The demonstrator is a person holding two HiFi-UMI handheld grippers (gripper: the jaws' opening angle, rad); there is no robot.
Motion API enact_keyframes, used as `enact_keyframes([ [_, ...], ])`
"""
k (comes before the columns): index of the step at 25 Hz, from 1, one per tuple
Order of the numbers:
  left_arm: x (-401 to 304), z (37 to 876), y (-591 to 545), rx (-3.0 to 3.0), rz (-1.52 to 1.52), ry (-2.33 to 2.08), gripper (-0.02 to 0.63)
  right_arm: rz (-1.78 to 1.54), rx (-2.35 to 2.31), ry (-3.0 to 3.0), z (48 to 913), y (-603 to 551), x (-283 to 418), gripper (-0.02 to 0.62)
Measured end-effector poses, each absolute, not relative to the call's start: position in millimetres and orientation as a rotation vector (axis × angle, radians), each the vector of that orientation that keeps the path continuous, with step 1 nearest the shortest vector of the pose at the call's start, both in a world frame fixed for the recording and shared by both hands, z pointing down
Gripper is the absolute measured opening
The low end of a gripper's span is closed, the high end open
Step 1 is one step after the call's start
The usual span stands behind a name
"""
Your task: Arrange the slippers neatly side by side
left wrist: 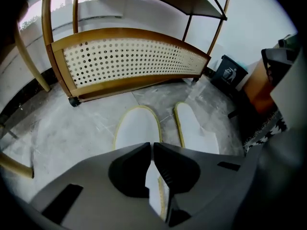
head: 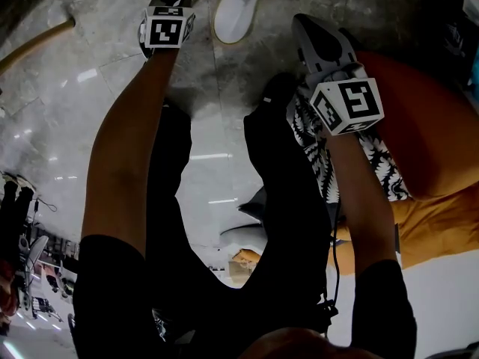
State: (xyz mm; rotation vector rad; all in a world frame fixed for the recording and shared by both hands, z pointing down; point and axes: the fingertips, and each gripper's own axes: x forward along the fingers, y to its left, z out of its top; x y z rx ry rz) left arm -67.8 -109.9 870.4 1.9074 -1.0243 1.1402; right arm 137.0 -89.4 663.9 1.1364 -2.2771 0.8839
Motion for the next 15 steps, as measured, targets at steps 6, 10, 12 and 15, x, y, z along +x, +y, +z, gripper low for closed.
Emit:
enact_keyframes([
  [6,-72,857,-117,1.842,1.049,-1.093,0.029,0.887,1.158,-2.266,659,-96,144,0.032],
  [10,-82,833,-118,1.756,0.895,-1.19,0.028,0.899,1.167,-2.288,643,-106,131,0.032],
  [12,-86,819,-109,1.708,0.818,-1.235,0.026,0.899,1.148,-2.3,633,-108,122,0.032],
  [15,-90,801,-90,1.633,0.718,-1.282,0.026,0.897,1.121,-2.322,617,-112,109,0.032],
])
